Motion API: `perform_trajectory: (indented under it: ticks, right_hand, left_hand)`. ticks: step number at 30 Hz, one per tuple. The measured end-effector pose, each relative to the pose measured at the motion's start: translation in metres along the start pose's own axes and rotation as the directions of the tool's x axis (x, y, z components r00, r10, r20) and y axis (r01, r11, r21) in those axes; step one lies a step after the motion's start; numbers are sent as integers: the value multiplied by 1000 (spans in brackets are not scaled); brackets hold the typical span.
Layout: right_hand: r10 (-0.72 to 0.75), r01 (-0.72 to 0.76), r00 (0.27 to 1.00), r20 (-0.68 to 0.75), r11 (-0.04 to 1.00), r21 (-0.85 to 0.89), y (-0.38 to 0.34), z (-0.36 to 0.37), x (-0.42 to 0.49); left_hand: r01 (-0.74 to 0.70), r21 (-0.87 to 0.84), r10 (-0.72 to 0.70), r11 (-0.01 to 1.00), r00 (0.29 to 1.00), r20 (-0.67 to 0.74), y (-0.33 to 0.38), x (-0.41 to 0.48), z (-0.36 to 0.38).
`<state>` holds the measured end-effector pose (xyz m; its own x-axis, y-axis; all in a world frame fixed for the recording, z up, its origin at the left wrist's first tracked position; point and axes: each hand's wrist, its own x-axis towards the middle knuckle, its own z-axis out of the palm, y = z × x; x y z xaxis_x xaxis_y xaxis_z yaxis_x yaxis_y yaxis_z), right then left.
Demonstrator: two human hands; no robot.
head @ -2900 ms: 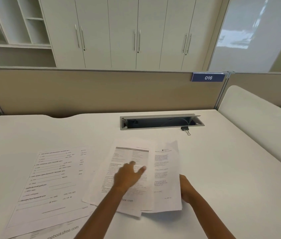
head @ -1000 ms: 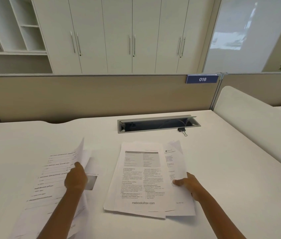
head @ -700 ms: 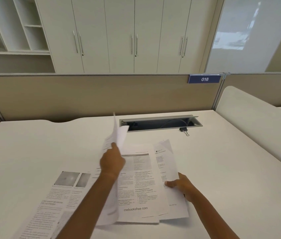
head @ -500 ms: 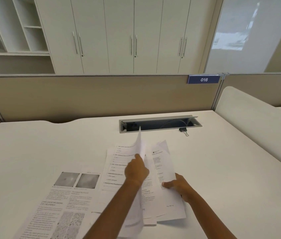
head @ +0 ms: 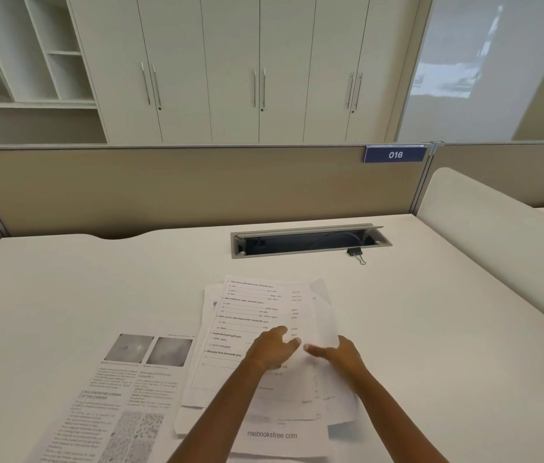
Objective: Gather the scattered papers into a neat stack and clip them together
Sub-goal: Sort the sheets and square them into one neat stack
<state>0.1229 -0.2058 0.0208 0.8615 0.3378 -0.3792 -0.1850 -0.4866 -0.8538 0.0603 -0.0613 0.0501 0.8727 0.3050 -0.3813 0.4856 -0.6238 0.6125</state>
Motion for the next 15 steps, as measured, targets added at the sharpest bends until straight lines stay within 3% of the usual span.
perform_trajectory:
  ticks: [3, 6, 10, 15]
  right_hand:
    - [53, -59, 996, -74, 994, -88, -2, 3, -1]
    - [76, -83, 992, -101, 995, -60, -3, -3, 0]
    - [87, -94, 987, -132, 994, -51, -2, -13, 2]
    - [100, -104, 990, -101, 994, -34, -2, -19, 3]
  left_hand:
    - [-8, -81, 6, 997, 1000, -23, -15, 1, -12]
    - [41, 38, -29, 998, 964, -266, -42, 2, -32]
    - [310, 300, -169, 902, 894, -416, -78, -1, -61]
    - [554, 285, -417, 782, 805, -422, -116, -11, -89]
